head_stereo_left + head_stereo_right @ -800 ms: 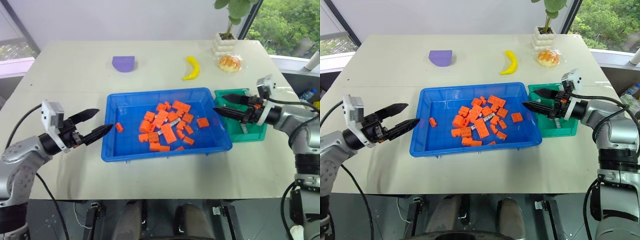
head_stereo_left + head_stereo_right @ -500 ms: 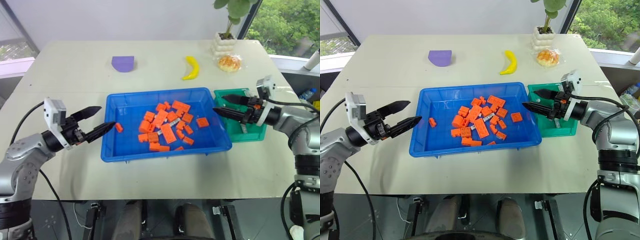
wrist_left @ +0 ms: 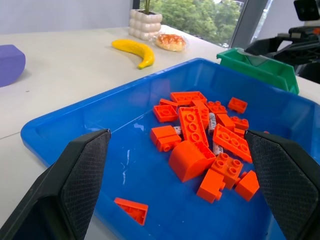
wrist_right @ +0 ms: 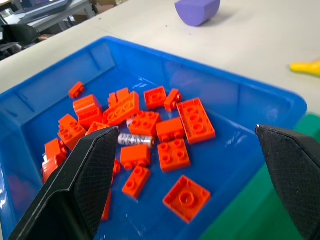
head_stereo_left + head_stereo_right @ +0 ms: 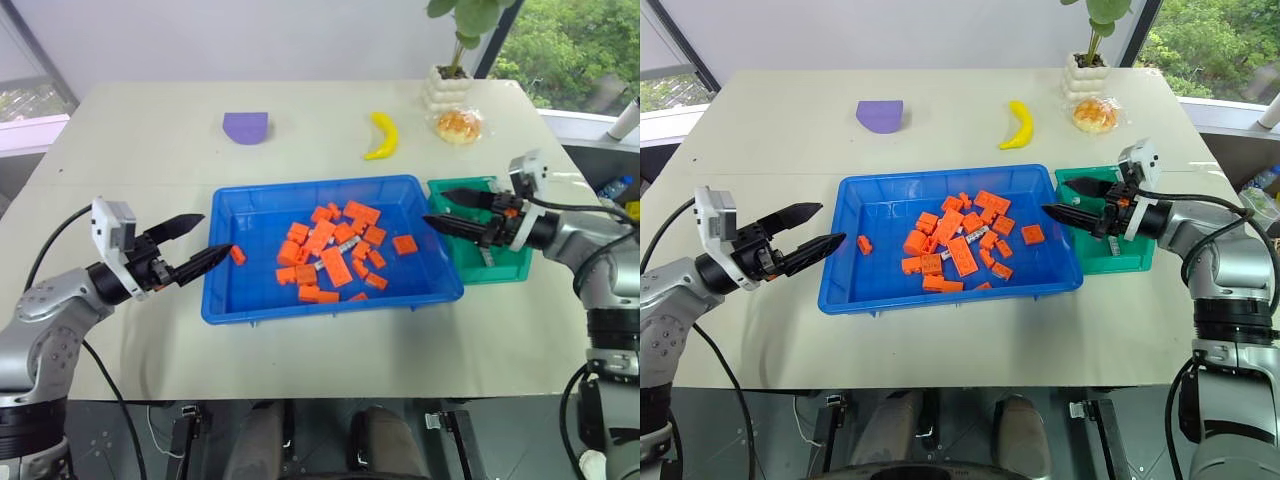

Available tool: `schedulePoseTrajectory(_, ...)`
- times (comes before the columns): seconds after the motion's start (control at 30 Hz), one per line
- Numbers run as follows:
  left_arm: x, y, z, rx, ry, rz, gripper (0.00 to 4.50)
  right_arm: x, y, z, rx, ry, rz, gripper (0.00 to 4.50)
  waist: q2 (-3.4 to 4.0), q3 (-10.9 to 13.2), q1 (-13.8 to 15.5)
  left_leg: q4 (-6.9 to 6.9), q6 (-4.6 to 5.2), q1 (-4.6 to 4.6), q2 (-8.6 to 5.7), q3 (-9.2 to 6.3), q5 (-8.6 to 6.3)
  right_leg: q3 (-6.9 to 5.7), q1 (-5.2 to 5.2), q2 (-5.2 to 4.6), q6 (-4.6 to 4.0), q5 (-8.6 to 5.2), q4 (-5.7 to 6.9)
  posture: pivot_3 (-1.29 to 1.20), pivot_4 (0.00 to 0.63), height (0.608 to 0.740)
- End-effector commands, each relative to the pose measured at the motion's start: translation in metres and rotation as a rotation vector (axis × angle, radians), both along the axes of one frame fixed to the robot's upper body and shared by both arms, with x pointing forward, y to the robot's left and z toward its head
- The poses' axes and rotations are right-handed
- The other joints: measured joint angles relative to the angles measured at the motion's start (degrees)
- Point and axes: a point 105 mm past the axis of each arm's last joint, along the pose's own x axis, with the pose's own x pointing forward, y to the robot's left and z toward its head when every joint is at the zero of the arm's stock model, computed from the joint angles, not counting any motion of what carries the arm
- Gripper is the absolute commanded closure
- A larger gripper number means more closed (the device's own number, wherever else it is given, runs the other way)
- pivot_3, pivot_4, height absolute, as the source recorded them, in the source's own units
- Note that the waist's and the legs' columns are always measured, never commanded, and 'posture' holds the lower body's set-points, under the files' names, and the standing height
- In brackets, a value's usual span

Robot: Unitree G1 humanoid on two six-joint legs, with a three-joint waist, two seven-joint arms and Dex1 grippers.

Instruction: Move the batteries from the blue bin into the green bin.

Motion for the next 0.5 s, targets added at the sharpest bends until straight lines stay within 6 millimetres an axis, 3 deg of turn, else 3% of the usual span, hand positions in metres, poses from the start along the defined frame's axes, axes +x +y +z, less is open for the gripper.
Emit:
schedulePoseTrajectory(0.03, -0.001, -0.002, 0.01, 0.003, -0.05, -0.002, 0.0, -0.001, 0.009, 0.02, 0.001, -0.079, 0.033, 0.02, 0.0, 0.0, 0.0, 0.0, 0.0, 0.0, 0.0, 0.0, 0.0, 0.0, 0.0, 0.0, 0.0, 0.0, 0.0, 0.0, 0.15, 0.739)
schedulePoseTrajectory(0.37, -0.004, -0.004, 0.014, 0.021, -0.044, -0.023, 0.0, -0.011, 0.032, 0.036, -0.019, -0.092, 0.126, 0.02, 0.0, 0.0, 0.0, -0.01, 0.0, 0.0, 0.0, -0.01, 0.0, 0.0, 0.0, 0.0, 0.0, 0.0, 0.0, 0.0, 0.15, 0.739)
schedulePoseTrajectory(0.5, -0.005, -0.001, 0.02, 0.061, -0.056, -0.018, 0.0, -0.021, 0.051, 0.016, -0.182, -0.045, 0.121, 0.02, 0.0, 0.0, 0.0, -0.01, 0.0, 0.0, 0.0, -0.02, 0.0, 0.0, 0.0, -0.01, 0.0, 0.0, 0.0, 0.0, 0.15, 0.739)
